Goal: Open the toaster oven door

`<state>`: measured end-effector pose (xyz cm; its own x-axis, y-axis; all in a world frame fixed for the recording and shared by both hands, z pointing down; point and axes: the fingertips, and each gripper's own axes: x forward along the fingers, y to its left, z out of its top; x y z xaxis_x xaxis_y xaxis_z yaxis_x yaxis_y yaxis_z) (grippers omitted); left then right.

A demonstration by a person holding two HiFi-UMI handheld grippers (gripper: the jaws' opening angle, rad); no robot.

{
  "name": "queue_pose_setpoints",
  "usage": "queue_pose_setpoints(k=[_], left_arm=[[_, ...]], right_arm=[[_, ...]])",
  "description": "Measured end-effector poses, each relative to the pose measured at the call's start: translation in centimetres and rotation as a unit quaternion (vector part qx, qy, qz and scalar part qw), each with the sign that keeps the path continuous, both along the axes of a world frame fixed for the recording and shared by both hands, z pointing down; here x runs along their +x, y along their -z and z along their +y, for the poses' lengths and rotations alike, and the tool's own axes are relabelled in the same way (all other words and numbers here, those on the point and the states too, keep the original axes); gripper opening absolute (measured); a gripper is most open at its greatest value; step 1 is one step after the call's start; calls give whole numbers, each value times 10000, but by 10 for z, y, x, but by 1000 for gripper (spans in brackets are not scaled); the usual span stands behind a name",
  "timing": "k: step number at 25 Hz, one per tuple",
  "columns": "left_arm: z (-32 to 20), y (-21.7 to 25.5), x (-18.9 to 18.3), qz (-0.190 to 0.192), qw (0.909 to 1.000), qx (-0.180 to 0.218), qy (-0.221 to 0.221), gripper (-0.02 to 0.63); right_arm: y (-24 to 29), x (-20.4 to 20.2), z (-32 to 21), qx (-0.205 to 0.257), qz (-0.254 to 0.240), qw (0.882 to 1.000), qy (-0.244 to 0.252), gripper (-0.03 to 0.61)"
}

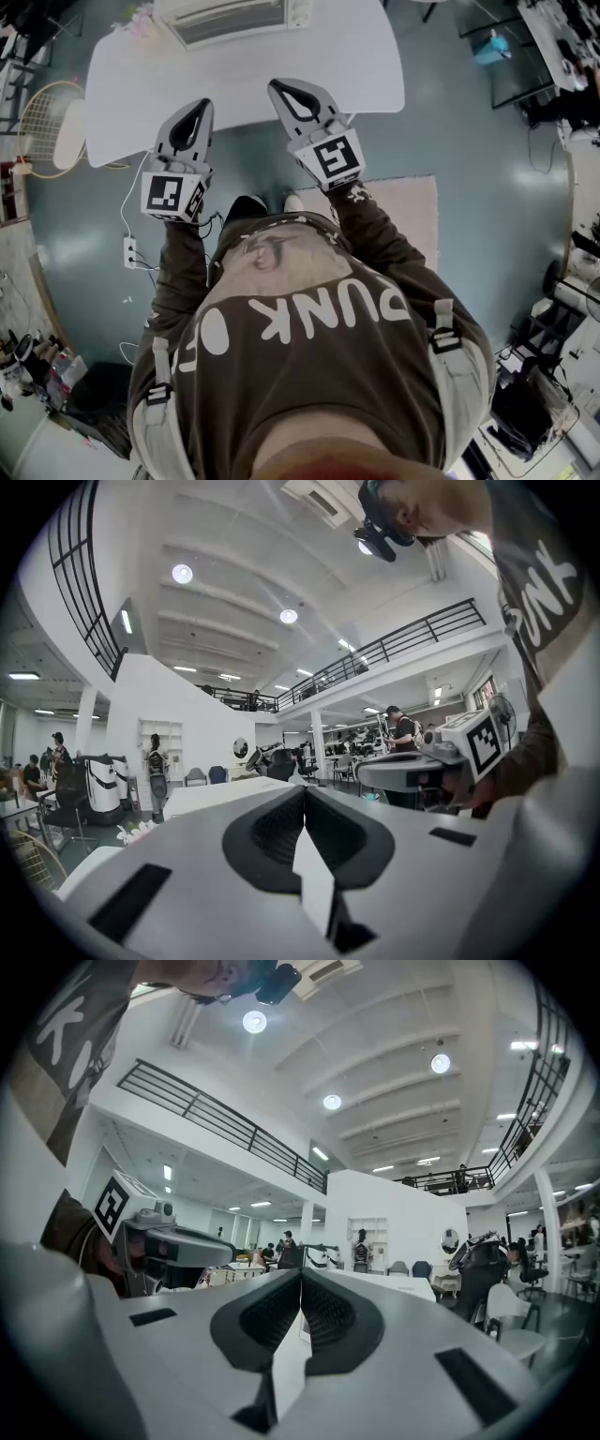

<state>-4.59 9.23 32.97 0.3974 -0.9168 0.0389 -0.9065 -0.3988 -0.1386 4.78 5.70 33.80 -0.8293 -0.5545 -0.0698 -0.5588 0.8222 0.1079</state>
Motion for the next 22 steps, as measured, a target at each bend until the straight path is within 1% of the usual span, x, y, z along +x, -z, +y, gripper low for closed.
queue_pose_setpoints(k=[5,10,13,15,18,22], left_arm=[[-22,-10,-2,-41,9999,-93,-21,5],[-67,-21,-23,10,9998,-165,-105,5],[-102,-25,-42,58,9996,-159,-210,5],[-126,-27,-56,45,9994,-159,-289,5],[-158,-27,-75,134,9988,-174,-441,5],[-195,-25,-95,275,9976,-211,-607,5]], right_arm=[[-11,2,-27,-150,-18,9999,-44,29],[-23,-14,-70,-260,67,9995,-180,35],[-31,-32,-105,-318,165,9988,-319,37],[-36,-45,-133,-400,314,9975,-491,37],[-41,-55,-179,-598,534,9924,-933,38],[-48,-54,-246,-900,881,9787,-1620,43]])
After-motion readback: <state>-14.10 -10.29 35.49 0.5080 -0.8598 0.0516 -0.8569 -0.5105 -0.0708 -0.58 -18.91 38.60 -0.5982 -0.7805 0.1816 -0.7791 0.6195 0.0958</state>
